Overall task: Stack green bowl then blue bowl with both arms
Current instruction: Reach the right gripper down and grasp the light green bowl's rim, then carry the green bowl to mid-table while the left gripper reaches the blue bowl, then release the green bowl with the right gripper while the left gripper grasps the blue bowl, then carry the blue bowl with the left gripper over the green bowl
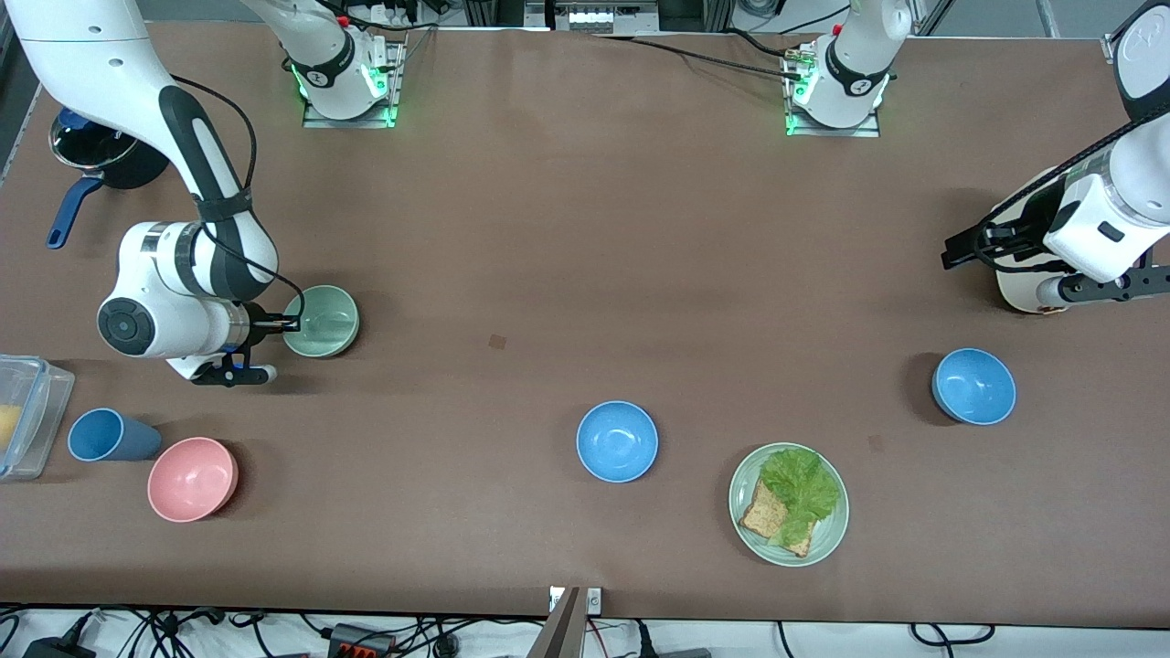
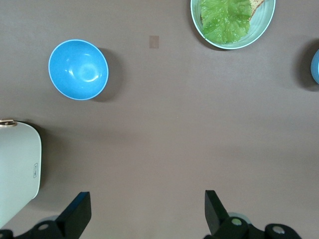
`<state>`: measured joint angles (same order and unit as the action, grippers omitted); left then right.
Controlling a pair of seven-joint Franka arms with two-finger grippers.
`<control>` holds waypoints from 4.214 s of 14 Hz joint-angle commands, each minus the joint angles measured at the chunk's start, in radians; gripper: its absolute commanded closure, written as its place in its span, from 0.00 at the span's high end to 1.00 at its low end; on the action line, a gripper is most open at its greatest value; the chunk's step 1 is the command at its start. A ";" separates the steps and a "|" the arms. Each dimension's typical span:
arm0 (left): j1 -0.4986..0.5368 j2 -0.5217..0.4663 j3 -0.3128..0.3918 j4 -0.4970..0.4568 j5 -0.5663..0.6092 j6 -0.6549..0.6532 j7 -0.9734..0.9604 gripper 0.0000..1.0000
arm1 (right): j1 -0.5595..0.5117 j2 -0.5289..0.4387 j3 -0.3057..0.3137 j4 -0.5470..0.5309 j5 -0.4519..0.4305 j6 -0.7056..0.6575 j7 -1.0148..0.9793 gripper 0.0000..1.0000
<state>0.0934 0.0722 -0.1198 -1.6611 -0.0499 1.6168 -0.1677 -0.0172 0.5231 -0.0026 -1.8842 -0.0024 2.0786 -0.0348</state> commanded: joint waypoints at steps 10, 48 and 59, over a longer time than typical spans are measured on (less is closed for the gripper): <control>0.003 0.018 -0.001 0.030 0.019 -0.026 0.008 1.00 | 0.354 -0.003 0.062 0.206 0.103 -0.177 0.226 0.00; 0.318 0.629 -0.015 0.067 0.090 0.583 0.622 0.00 | 0.128 -0.213 -0.062 0.547 0.036 -0.371 0.225 1.00; 0.325 0.396 -0.490 0.070 0.075 0.161 0.199 0.00 | 0.016 -0.304 -0.089 0.516 0.039 -0.506 0.001 1.00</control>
<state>0.4042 0.4880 -0.5144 -1.5730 0.0365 1.7949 0.1626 0.0230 0.2615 -0.1252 -1.3270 0.0526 1.5813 -0.0319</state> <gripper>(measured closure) 0.952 0.000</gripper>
